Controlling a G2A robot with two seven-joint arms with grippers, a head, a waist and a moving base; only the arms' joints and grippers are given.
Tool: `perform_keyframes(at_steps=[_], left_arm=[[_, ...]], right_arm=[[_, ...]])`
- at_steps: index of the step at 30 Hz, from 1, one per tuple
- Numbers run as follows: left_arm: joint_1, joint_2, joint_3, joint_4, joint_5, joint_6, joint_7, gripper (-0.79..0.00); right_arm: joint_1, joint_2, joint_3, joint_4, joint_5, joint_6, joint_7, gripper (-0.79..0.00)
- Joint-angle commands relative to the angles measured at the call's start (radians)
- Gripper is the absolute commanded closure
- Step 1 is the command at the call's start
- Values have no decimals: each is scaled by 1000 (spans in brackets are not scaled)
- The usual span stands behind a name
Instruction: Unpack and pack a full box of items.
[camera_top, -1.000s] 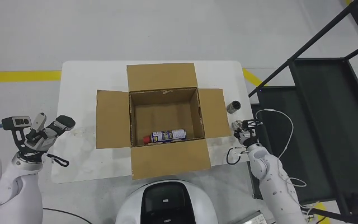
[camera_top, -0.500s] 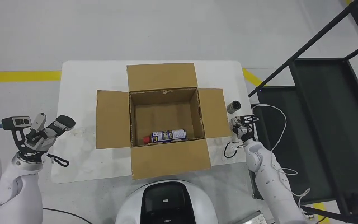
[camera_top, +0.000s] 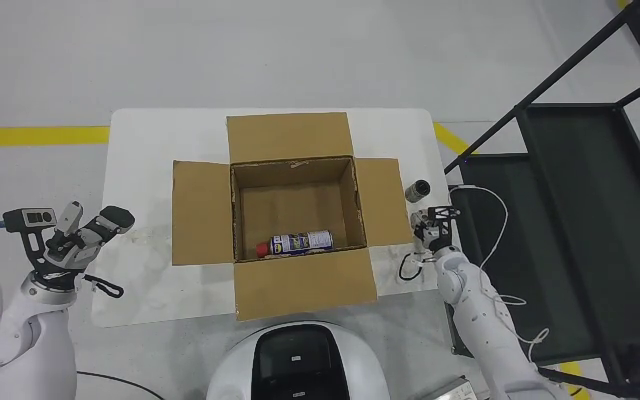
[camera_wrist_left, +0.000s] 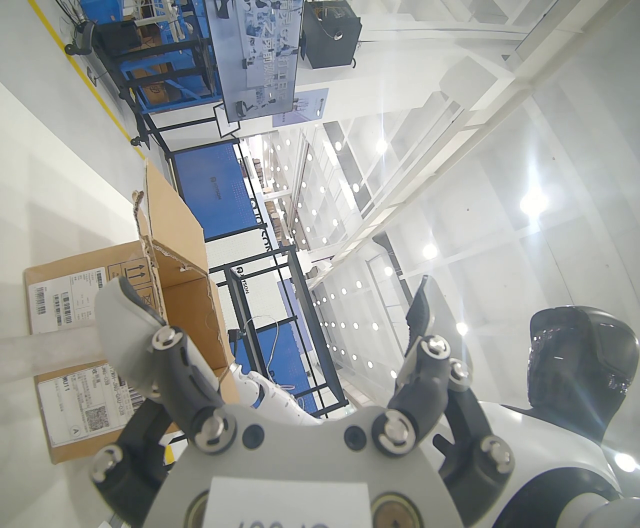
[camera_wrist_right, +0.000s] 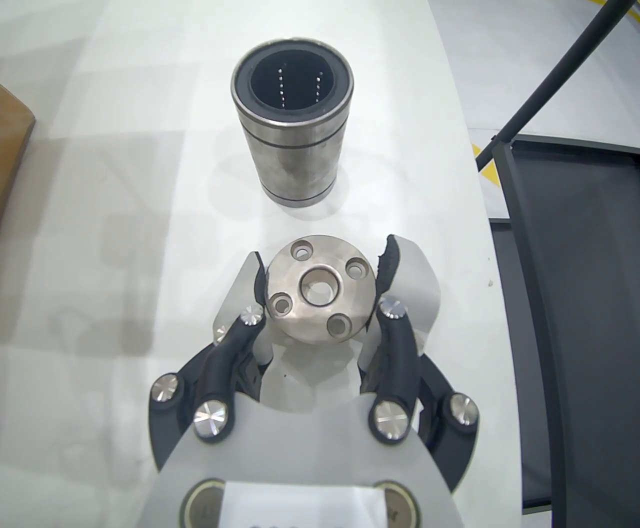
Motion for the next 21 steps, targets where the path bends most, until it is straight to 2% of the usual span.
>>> perform_keyframes(at_steps=[1,9,21], left_arm=[[0,0,0,0,0,0,0,-785],[0,0,0,0,0,0,0,-785],[0,0,0,0,0,0,0,-785]], right_arm=[[-6,1,1,-4,3,-3,-4,-785],[-98,6,48,-111,122,-68,-34,-785],[-380,15,179,-608,273,3,16,-785]])
